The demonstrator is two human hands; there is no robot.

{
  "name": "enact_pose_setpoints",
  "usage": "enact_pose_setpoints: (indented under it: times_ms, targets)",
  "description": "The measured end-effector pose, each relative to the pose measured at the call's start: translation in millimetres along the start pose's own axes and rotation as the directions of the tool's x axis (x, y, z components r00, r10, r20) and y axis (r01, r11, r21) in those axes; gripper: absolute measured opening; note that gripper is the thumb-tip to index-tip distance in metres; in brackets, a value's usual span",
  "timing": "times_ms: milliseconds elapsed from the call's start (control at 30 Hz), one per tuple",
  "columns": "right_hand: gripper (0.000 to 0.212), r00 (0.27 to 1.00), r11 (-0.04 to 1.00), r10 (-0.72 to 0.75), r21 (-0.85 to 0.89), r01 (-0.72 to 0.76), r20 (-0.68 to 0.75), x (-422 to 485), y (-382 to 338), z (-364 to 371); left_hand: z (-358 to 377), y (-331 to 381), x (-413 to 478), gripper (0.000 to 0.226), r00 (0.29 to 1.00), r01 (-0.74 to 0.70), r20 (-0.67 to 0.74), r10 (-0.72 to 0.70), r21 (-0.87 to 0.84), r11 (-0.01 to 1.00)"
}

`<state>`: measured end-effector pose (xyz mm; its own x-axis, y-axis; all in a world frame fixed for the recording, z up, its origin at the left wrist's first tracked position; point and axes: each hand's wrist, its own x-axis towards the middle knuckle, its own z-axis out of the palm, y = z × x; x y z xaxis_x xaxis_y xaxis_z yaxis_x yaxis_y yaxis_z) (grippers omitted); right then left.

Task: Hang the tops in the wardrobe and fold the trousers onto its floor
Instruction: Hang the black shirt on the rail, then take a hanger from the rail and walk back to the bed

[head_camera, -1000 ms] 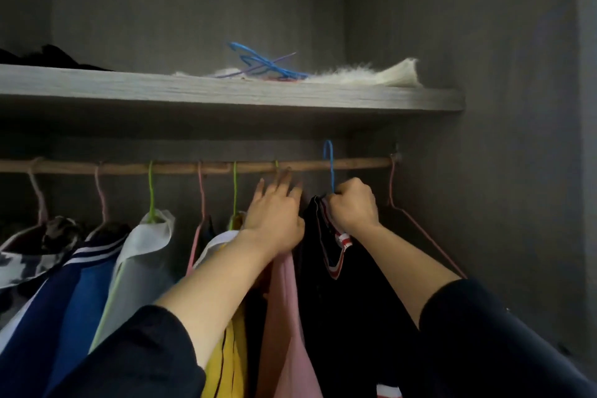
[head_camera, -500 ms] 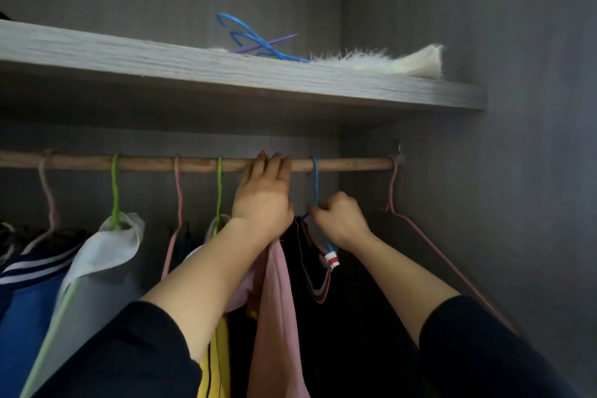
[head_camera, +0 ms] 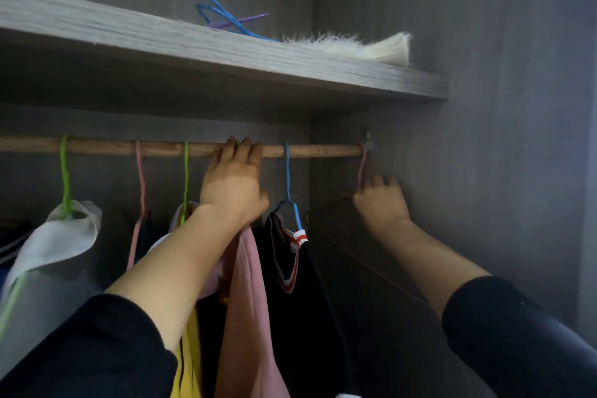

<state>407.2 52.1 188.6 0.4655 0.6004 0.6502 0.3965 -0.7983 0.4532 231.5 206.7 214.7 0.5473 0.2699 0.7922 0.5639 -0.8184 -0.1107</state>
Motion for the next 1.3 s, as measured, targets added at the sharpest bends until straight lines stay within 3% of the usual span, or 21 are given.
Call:
enact_pose_setpoints:
  times_ms: [100,167,233,300,400,500,767,867,1000,1167,1300]
  targets:
    - [0.03,0.996,0.999,0.015,0.049,-0.019,0.084,0,-3,-3,-2,0,0,0.083,1.0,0.005,0.022,-0.005,-0.01,1.0]
    - [0.023,0.985,0.948,0.093,0.288,-0.132,0.145,3,-4,-9,-2,2,0,0.085,0.999,0.01,0.036,-0.009,-0.016,1.0]
    - [0.01,0.955,0.755,0.19,0.588,-0.29,0.227,8,-6,-15,-3,2,1,0.086,0.999,0.016,0.042,-0.015,-0.018,1.0]
    - [0.017,0.923,0.535,0.262,0.753,-0.383,0.283,17,-10,-23,-4,2,2,0.087,0.998,0.02,0.055,-0.019,-0.029,0.999]
    - [0.027,0.918,0.284,0.244,0.882,-0.376,0.313,24,-14,-32,-5,2,3,0.087,0.996,0.038,0.078,-0.033,-0.055,0.998]
    - [0.031,0.921,0.166,0.213,0.917,-0.362,0.326,19,-18,-34,-5,3,4,0.088,0.995,0.054,0.087,-0.048,-0.063,0.997]
    - [0.03,0.945,0.156,0.148,0.937,-0.314,0.292,-35,-33,-27,-6,9,-2,0.083,0.988,0.099,0.133,-0.085,-0.106,0.989]
    - [0.032,0.947,0.24,0.161,0.919,-0.312,0.279,-64,-24,-33,-11,19,-22,0.074,0.993,0.087,0.086,-0.077,-0.124,0.988]
    - [0.037,0.944,0.357,0.182,0.876,-0.324,0.275,-116,-10,-53,-19,47,-59,0.061,0.997,-0.016,0.066,0.03,-0.212,0.977]
    - [0.032,0.907,0.345,0.21,0.841,-0.418,0.365,-193,-2,-81,-22,83,-112,0.055,0.975,-0.124,0.124,0.182,-0.378,0.918]
    - [0.04,0.853,0.372,0.364,0.782,-0.501,0.374,-283,-8,-102,-29,105,-178,0.049,0.952,-0.229,0.04,0.302,-0.56,0.796]
